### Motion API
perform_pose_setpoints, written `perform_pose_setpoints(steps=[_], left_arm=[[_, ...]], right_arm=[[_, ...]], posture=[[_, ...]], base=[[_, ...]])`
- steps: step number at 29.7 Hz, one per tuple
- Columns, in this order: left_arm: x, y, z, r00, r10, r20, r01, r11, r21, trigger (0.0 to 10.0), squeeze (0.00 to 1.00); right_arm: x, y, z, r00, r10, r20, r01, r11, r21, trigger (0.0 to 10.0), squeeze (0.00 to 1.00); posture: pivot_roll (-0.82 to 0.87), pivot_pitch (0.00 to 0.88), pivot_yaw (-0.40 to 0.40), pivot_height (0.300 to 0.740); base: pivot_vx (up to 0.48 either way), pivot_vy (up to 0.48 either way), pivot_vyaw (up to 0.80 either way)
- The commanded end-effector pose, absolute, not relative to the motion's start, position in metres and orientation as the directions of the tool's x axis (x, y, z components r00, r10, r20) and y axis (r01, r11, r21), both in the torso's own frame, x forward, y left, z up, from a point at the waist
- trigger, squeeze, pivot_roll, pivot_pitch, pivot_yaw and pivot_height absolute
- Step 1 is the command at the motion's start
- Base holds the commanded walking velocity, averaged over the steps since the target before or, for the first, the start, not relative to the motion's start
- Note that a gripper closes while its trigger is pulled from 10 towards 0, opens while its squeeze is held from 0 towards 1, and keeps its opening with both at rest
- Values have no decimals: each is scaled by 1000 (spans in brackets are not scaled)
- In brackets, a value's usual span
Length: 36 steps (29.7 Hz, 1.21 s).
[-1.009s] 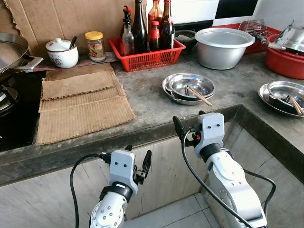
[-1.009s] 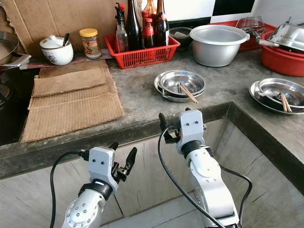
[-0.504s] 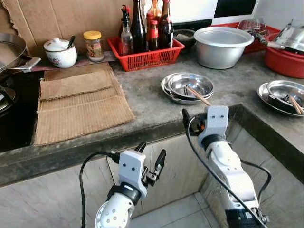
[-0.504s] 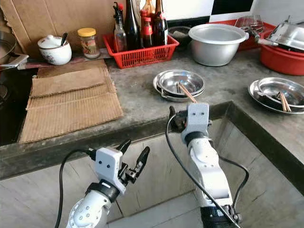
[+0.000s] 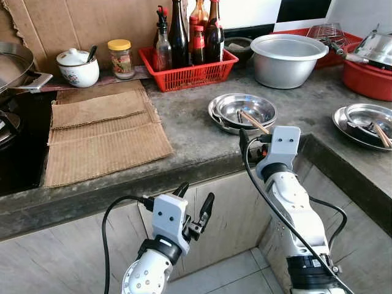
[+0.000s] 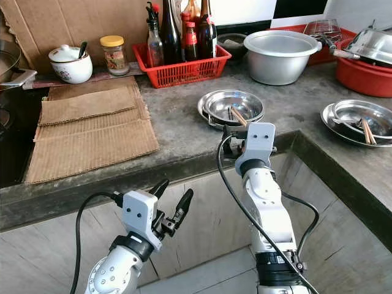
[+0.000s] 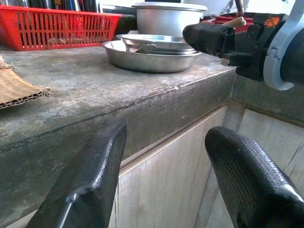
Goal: Kitchen organization
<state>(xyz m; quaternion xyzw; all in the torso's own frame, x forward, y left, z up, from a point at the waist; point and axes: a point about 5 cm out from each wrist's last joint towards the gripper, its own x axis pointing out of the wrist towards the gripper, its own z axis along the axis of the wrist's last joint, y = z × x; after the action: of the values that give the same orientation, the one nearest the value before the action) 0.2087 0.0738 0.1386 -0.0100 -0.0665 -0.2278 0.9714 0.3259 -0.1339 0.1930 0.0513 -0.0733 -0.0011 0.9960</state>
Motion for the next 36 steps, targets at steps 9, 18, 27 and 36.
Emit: perform_pose_setpoints(steps=[9, 18, 27, 36], left_arm=[[208, 74, 143, 882, -444, 157, 446, 895, 22, 10000, 0], [208, 74, 143, 884, -441, 155, 443, 896, 22, 10000, 0], [208, 75, 142, 885, -441, 151, 443, 896, 22, 10000, 0], [207, 75, 142, 886, -438, 149, 440, 898, 21, 10000, 0]], right_arm=[[331, -135, 201, 984, -28, 174, 8, 993, 117, 10000, 0], [332, -133, 201, 984, -18, 177, -3, 993, 116, 4314, 0], [333, -133, 202, 983, -19, 184, -4, 993, 120, 0, 0], [334, -134, 204, 982, -21, 189, -2, 993, 122, 0, 0]], posture=[[65, 87, -42, 740], [65, 89, -42, 740], [65, 91, -40, 740], [66, 93, -40, 740]], base=[[0, 0, 0], [0, 0, 0], [0, 0, 0], [0, 0, 0]])
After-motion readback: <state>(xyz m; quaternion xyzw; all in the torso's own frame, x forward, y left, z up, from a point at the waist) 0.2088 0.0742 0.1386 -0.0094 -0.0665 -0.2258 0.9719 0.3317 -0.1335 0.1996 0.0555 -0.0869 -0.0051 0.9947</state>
